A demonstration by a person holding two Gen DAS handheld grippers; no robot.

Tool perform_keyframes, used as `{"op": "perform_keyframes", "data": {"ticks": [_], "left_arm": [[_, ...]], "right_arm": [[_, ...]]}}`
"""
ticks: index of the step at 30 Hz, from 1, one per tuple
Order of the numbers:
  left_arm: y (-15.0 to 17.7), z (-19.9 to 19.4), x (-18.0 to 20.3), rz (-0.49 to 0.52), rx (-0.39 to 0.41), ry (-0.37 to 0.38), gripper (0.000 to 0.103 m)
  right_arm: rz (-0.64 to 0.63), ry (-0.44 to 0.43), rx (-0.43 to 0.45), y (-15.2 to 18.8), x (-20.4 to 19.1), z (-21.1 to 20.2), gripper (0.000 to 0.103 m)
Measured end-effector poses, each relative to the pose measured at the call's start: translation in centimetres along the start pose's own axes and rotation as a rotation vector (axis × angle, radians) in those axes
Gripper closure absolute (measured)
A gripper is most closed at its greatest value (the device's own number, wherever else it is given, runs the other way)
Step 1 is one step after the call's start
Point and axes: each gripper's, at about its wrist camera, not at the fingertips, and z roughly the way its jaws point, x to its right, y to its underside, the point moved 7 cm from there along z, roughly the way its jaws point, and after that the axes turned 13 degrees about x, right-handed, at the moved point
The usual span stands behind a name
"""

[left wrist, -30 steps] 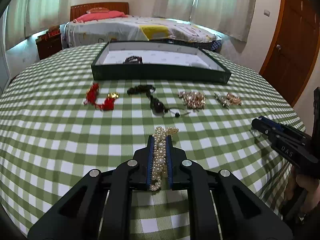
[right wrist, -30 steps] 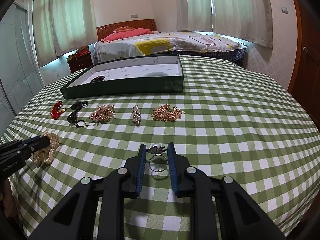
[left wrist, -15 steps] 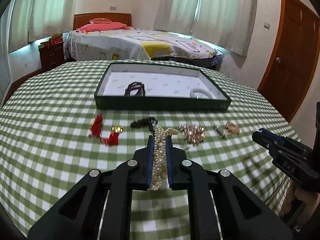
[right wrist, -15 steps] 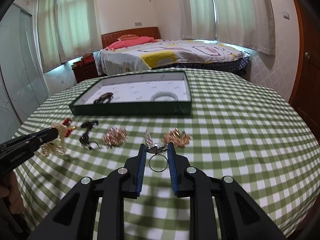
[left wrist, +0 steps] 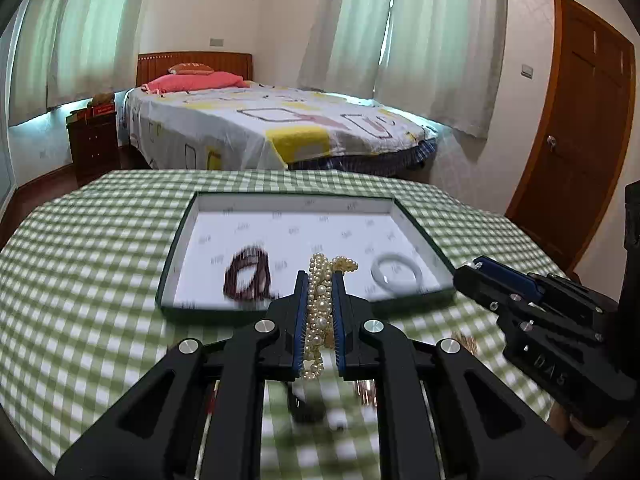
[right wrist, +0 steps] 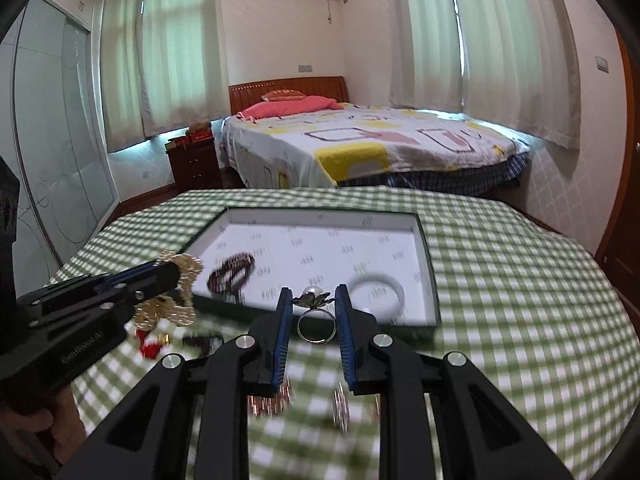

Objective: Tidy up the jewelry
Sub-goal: 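Carry the pearl necklace and ring into the box and open both tools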

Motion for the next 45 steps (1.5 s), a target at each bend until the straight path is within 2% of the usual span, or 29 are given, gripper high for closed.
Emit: {"op": "perform_keyframes", "data": {"ticks": [7,13,19,27,36,39,45], "left_arm": [[-2.3,4.9,-1.1,-0.014,0.006,-0.045,0.091],[0.6,9.0,-2.1,-0.003,-0.099,-0.076,0.091],[3.1,11.1,-2.1,0.016,-0.178,-0.074,0.091],[4.6,13.3,-2.3,-0.001,-0.250,-0.067,0.091],[4.7,13.6,-2.5,-0.018,-0.265,-0.059,0.088],[4.7,13.5,-2.6,-0.017,-0.265,-0.062,0.082],[4.4,13.2,-2.9,-0.022,-0.247,-0.083,0.062]], "right_arm": [[-0.009,-0.006,0.025,-2.8,-0.2,4.1,0.080],[0.008,-0.014,-0.089,0.2,0.3,8.8,0.080],[0.008,-0.027,-0.185,2.5,0.4,11.5,0.080],[-0.002,-0.037,-0.261,4.1,0.4,13.0,0.080],[0.000,-0.031,-0.266,4.6,0.6,12.7,0.076],[0.006,-0.023,-0.262,4.5,0.8,12.6,0.075],[0.014,-0.006,-0.250,4.2,1.6,12.1,0.072]]}}
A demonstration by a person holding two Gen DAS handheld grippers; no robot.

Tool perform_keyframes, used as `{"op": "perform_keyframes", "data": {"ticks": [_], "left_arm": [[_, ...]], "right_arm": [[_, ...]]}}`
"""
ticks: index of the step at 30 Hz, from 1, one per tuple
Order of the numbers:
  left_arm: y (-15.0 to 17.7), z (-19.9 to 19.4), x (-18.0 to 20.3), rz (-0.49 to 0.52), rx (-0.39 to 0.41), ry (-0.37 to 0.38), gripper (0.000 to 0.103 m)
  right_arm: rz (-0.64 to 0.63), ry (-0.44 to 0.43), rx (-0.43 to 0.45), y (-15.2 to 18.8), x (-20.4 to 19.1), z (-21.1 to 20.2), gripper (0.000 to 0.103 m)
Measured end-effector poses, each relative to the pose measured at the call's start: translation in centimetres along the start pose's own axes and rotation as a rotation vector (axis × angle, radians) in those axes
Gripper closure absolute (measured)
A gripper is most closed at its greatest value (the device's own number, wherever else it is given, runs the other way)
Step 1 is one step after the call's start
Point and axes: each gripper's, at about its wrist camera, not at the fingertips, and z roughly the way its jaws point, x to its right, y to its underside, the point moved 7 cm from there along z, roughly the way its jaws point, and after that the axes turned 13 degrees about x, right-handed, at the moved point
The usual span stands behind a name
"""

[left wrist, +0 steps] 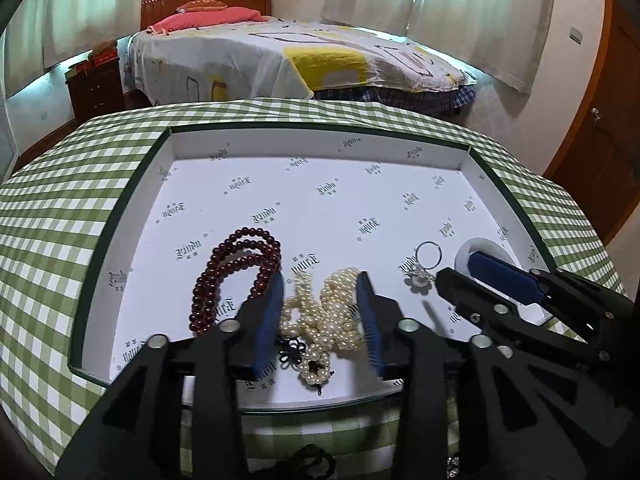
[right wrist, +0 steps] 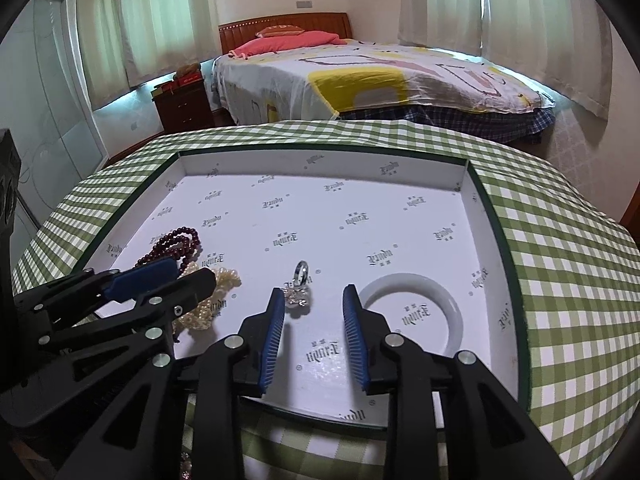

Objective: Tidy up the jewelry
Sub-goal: 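Carry the pearl necklace and ring into the box and open both tools, then withdraw both tools from the box toward the remaining jewelry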

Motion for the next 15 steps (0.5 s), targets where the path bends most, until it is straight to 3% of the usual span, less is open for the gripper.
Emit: {"op": "perform_keyframes", "data": {"ticks": [15], "left_arm": [[-1.1,-2.9,0.5,0.044,0.072,-0.007,0.043]], "right_arm": [[0.014,0.036,0.053,-0.7,1.3,-2.9,0.051]]}}
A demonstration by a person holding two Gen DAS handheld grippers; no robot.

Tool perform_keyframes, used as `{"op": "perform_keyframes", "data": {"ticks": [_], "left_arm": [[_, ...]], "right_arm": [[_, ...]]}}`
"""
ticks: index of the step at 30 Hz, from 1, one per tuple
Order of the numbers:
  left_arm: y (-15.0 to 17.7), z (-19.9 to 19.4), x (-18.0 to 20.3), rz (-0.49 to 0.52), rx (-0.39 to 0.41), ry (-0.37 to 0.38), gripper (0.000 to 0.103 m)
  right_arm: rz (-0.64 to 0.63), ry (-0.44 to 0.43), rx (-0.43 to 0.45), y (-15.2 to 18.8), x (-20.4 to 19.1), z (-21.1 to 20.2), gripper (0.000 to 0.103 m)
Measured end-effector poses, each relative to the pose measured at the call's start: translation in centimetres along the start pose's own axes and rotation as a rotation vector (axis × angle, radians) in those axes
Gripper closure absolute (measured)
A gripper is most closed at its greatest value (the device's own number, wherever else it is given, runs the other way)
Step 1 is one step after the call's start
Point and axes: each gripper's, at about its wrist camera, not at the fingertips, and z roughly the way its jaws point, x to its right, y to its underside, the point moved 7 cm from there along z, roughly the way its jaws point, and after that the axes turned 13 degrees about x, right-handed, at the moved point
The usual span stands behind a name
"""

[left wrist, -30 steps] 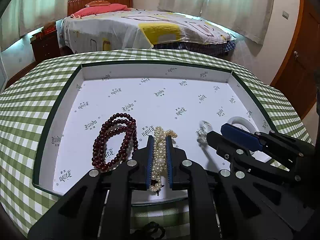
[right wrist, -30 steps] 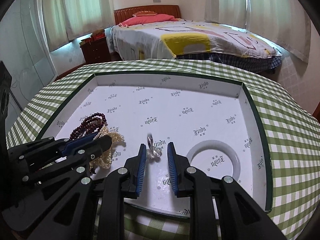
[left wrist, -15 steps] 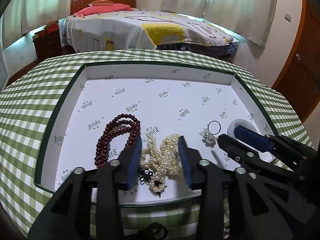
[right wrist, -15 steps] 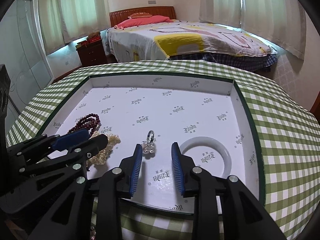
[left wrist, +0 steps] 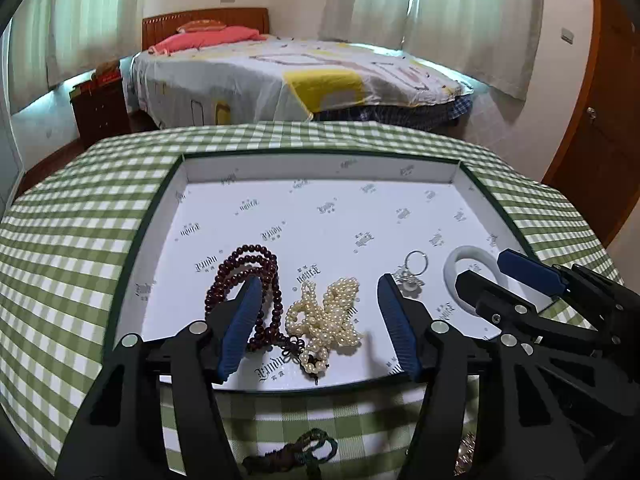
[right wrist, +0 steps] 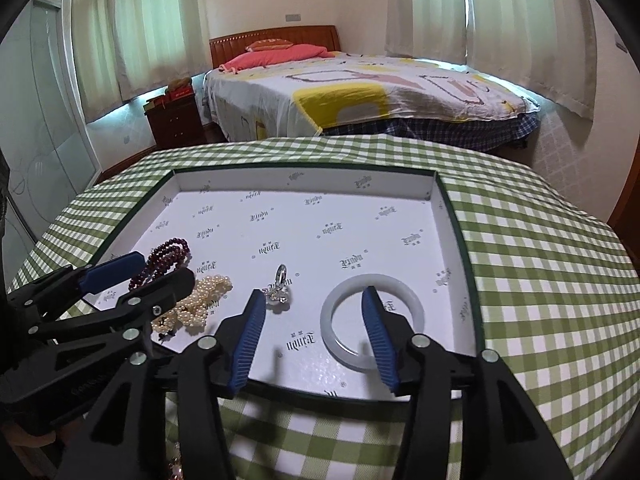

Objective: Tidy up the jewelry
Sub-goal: 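Withdraw both tools from the box toward the remaining jewelry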

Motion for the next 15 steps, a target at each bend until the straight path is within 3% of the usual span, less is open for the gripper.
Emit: {"op": "perform_keyframes", "data": {"ticks": [15], "left_arm": [[-0.1,-6.8,-0.4,0.048,0.097,-0.016,0.039]], "right_arm": [[0.002,0.023,0.050,0.6,-0.3,-5.5,0.047]]}}
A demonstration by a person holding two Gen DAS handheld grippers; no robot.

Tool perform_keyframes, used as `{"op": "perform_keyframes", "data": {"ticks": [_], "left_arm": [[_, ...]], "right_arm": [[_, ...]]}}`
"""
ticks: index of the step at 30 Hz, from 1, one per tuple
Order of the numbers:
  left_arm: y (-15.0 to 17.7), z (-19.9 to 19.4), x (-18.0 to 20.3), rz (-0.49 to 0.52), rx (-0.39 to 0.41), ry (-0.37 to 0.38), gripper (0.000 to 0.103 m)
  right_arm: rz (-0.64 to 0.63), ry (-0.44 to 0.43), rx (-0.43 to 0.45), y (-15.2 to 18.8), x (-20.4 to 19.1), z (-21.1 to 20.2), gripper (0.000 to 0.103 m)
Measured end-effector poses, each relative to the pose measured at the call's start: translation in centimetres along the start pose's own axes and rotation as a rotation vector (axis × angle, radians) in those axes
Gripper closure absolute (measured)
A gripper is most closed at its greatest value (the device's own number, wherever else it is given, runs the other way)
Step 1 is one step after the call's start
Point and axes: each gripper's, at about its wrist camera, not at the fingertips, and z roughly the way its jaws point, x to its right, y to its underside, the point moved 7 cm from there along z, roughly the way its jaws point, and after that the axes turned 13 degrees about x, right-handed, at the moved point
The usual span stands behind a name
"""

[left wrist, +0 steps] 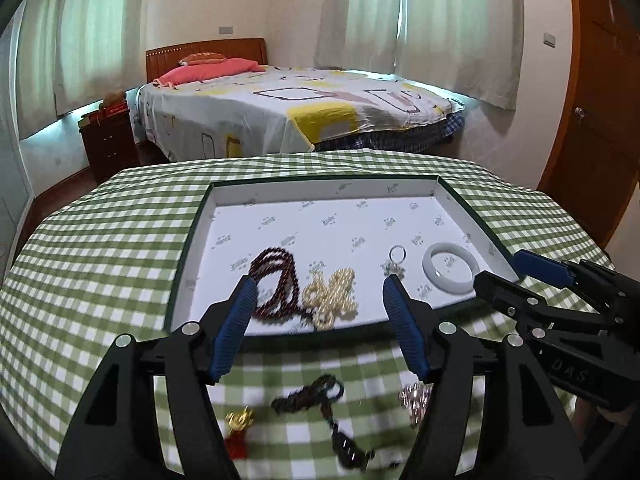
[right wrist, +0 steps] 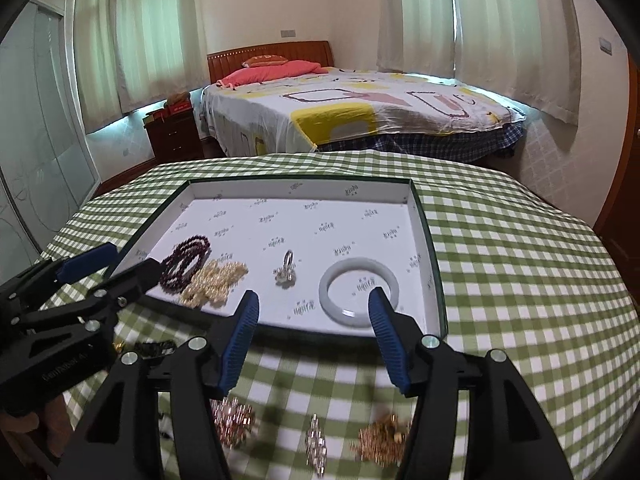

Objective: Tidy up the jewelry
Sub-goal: 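Withdraw both tools from the box toward the remaining jewelry, then grasp the red tassel charm with the left tool while the right tool grasps the rhinestone pin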

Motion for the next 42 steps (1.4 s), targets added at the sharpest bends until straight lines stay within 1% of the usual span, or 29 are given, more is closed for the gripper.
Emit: {"op": "perform_keyframes", "data": {"ticks": [8,18,25,28,32,34,39,41,42], "left_arm": [[2.3,-3.5,-1.5,-0.010,-0.007,-0.035,0.039],[6.4,-6.5,-4.3,-0.034,-0.066,-0.081,0.039],[8.1,-7.0,-6.1,-0.069,-0.105,-0.118,0.039],[8.3,-6.7,-6.5,-0.081,-0.112,-0.124,0.039],[7.7,-6.4,-7.6,-0.090,-0.103,-0.146,0.039],[7.4,-6.2,-8.1,-0.093,-0.103,-0.157,0.041],[7.0,-5.2,-9.3,-0.098,-0.119,-0.171,0.051],[6.9,-4.5,-9.6,-0.101,-0.132,-0.166,0.057],[6.9,-4.2,-9.7,-0.099,-0.137,-0.165,0.057]], "right_arm": [[0.009,0.008,-0.012,2.4,-0.1,-2.6,0.047],[0.022,0.009,-0.029,5.0,-0.1,-4.6,0.047],[0.029,0.007,-0.048,6.3,-0.1,-5.0,0.047],[0.030,0.006,-0.048,6.4,-0.1,-4.9,0.047],[0.031,0.007,-0.050,6.5,-0.1,-4.8,0.047],[0.033,0.007,-0.054,6.5,0.0,-4.7,0.047],[0.038,0.009,-0.061,6.7,0.1,-4.2,0.047],[0.039,0.009,-0.063,6.6,0.2,-4.0,0.047],[0.040,0.008,-0.065,6.6,0.2,-3.9,0.047]]}}
